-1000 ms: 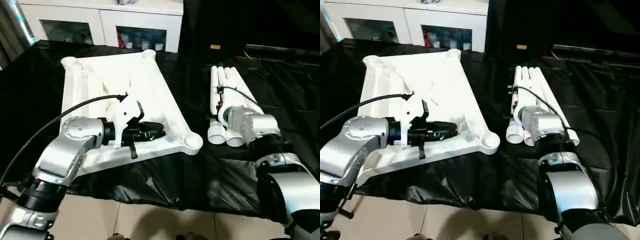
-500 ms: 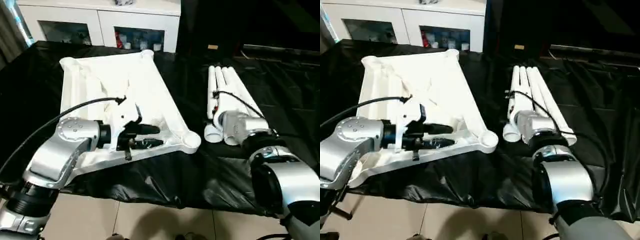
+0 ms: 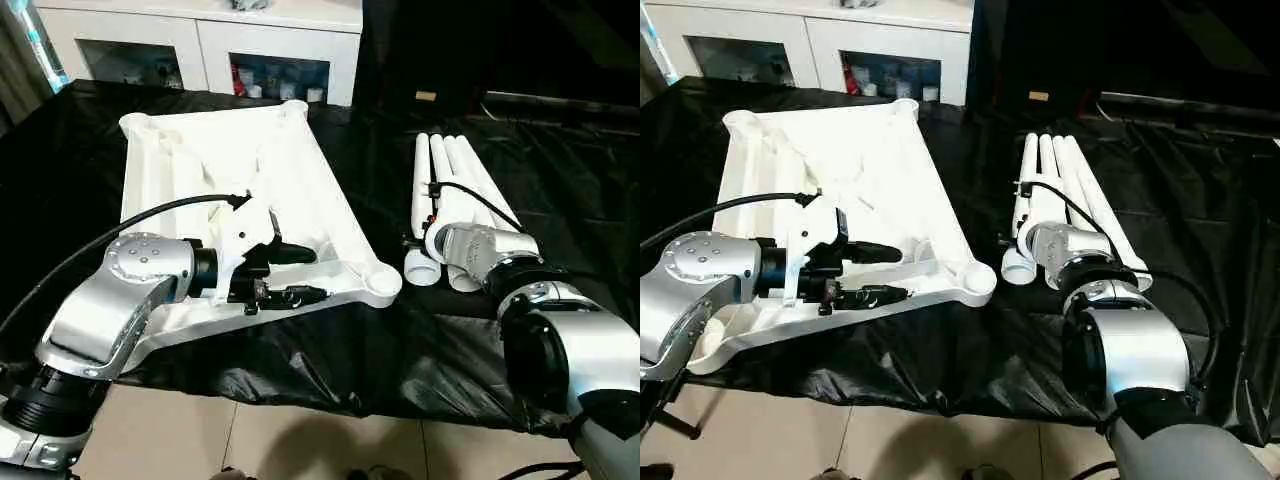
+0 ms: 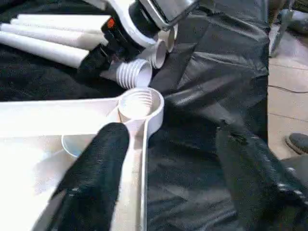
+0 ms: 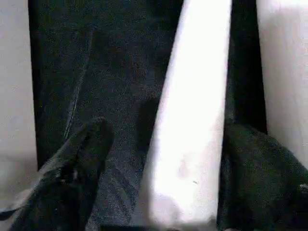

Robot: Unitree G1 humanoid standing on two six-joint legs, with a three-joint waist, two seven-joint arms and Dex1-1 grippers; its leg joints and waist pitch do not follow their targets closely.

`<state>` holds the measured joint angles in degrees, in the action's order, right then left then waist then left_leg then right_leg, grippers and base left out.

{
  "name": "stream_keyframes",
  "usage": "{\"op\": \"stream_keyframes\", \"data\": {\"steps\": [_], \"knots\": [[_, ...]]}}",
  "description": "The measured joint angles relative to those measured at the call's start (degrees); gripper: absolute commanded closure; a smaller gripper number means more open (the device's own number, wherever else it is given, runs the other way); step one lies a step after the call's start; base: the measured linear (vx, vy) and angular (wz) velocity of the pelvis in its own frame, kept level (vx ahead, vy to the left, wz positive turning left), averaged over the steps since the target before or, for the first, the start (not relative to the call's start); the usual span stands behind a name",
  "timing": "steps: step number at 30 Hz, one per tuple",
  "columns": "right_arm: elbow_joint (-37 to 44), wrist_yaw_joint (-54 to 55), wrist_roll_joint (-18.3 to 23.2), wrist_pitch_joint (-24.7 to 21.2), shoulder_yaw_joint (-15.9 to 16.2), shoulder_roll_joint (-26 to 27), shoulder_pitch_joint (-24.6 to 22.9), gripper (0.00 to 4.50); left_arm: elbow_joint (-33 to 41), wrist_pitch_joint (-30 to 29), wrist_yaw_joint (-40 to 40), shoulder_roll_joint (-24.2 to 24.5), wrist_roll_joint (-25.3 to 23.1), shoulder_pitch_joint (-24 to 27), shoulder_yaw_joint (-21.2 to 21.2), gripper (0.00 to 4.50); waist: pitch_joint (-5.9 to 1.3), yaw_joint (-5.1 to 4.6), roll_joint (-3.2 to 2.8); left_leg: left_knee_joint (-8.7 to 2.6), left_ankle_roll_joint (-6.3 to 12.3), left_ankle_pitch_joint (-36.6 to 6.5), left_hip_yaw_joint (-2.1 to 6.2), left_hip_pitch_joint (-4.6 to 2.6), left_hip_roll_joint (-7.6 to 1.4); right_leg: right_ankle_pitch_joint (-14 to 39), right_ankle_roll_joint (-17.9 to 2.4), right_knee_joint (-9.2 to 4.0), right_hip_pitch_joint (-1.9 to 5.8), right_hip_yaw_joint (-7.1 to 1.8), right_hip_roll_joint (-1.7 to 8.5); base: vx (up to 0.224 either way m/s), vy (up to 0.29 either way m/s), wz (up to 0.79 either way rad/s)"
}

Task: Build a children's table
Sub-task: Pick table leg

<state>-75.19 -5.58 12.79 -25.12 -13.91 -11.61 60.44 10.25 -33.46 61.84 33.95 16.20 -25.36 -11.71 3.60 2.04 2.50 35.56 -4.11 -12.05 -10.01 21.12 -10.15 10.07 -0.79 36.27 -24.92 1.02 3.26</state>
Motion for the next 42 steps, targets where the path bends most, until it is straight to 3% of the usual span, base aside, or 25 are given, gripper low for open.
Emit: {"op": "stream_keyframes", "data": {"steps": [12,26,32,35,37,40,42], "knots": [[-1.6,1.9,2.6,-1.0,-5.3,-2.1,0.0,1.72,0.1,-0.7,0.4,0.5,0.3,-1.5,-1.1,1.20,-0.02,0.04,0.49,0.02,0.00,0.0,-0.01,0.00,0.00,0.0,0.0,0.03,0.00,0.01,0.00,0.000,0.000,0.00],[-1.5,1.2,3.4,1.5,-7.8,-2.5,0.1,2.74,-1.4,0.1,-1.2,-0.7,-0.3,-2.8,-1.2,1.20,-0.04,0.02,0.61,0.08,0.00,0.0,-0.01,0.00,-0.01,0.0,0.0,0.10,0.00,0.01,0.00,0.000,0.000,0.00],[-1.5,0.6,3.3,1.8,-8.2,-2.6,0.1,3.38,-2.0,0.4,-1.4,-0.7,-0.3,-3.0,-1.2,1.20,-0.04,-0.03,0.71,0.17,-0.02,0.0,0.00,-0.01,-0.02,0.0,0.0,0.27,0.00,0.01,0.00,0.000,0.000,0.00],[-1.5,-0.4,3.0,2.3,-8.2,-2.5,0.1,3.46,-2.0,0.6,-1.5,-0.7,-0.3,-3.0,-1.2,1.20,-0.03,-0.02,0.71,0.19,-0.03,0.0,0.00,-0.01,-0.03,0.0,0.0,0.33,-0.01,0.01,0.00,0.000,0.000,0.00],[-1.5,-1.6,3.0,3.6,-8.2,-2.4,0.1,3.13,-2.0,0.7,-1.7,-0.7,-0.4,-3.0,-1.2,1.20,-0.03,-0.02,0.71,0.21,-0.05,0.0,0.01,-0.01,-0.04,0.0,0.0,0.39,-0.04,0.01,0.01,0.000,0.000,0.00],[-1.5,-2.7,2.5,4.6,-8.1,-2.3,0.4,3.08,-2.0,0.8,-2.4,-0.7,-0.9,-3.0,-1.2,1.20,-0.03,-0.03,0.71,0.22,-0.06,0.0,0.01,-0.01,-0.04,0.0,0.0,0.41,-0.05,0.01,0.01,0.000,0.000,0.00],[-1.5,-2.7,2.4,4.6,-8.1,-2.2,0.9,2.68,-2.0,0.8,-2.7,-0.7,-1.0,-3.0,-1.2,1.20,-0.03,-0.03,0.70,0.22,-0.09,0.1,0.01,-0.02,-0.04,0.0,0.0,0.42,-0.06,0.01,0.01,0.000,0.000,0.00]]}}
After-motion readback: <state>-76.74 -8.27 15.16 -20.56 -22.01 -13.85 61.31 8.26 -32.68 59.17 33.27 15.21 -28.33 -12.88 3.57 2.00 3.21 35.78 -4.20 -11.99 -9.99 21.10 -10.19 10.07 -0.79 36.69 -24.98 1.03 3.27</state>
